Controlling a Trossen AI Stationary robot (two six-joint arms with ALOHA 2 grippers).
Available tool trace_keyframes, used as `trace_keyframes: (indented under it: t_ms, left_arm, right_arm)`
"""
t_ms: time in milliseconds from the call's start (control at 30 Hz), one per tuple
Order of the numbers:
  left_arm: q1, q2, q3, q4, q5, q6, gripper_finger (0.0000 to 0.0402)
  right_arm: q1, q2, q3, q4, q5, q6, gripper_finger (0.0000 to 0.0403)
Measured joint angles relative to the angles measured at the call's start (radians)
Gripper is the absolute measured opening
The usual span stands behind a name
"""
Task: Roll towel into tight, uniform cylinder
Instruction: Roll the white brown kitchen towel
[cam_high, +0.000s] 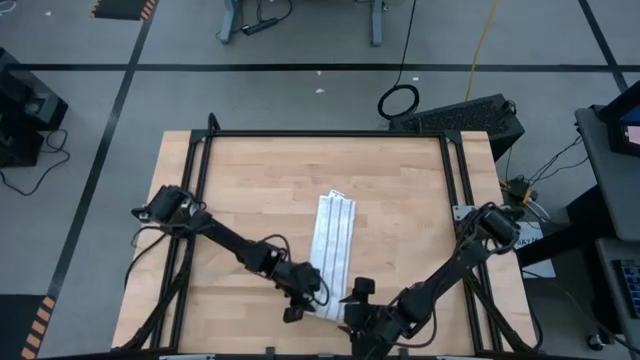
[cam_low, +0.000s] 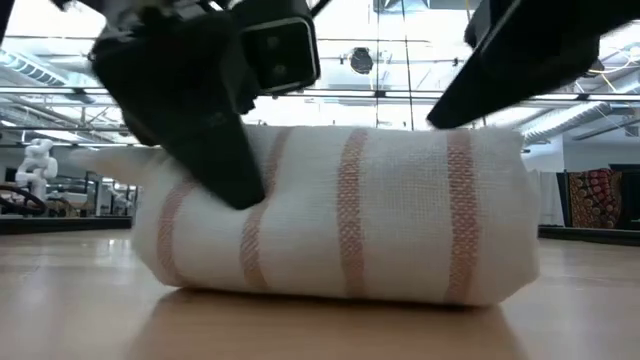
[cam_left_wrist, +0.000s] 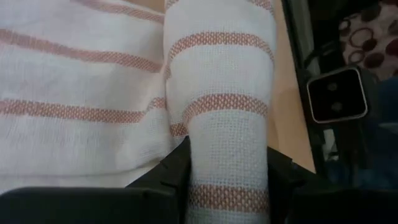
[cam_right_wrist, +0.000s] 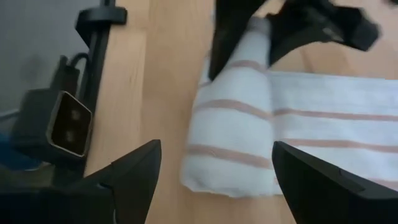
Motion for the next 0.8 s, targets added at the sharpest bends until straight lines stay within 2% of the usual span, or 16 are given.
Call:
trace_keyframes:
  t_ms: [267, 500, 600, 800]
  left_arm:
    - [0.057, 0.004, 0.0, -0.008, 0.08, -0.069, 0.0125]
    - [0.082, 0.03, -0.013, 0.002, 0.17, -0.129, 0.0125]
    - [0.084, 0.03, -0.015, -0.002, 0.19, -0.141, 0.0124]
    - [0.111, 0.031, -0.016, 0.0, 0.207, -0.17, 0.0124]
  right_arm:
    - [-0.019, 0.061, 0.001, 0.061, 0.007, 0.027, 0.03]
    - [-0.036, 0.082, 0.001, 0.068, 0.084, 0.026, 0.0339]
    - [-0.039, 0.082, 0.001, 0.073, 0.079, 0.019, 0.0352]
    - [-0.039, 0.107, 0.001, 0.086, 0.054, 0.014, 0.0352]
